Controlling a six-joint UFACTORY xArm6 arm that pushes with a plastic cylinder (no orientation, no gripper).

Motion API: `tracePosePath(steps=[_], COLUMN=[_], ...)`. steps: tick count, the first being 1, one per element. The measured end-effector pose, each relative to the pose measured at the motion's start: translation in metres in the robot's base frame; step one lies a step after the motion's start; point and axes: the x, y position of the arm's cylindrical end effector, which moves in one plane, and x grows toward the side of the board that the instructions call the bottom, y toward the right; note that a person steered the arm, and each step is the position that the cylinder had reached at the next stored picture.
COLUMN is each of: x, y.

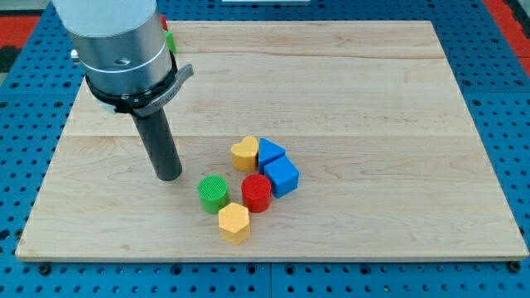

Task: Push blue blocks diagonally above yellow heart

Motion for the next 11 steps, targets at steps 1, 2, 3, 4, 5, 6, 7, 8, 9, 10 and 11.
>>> tracePosePath(steps=[1,2,3,4,5,6,7,8,9,10,11], x=[0.000,0.000,0.015,0.060,0.103,0.103,0.103,0.089,0.065,0.058,0.019], y=[0.000,-0.003,-0.038,-0.029,-0.010,0.050,0.086,0.118,0.126,0.150,0.158])
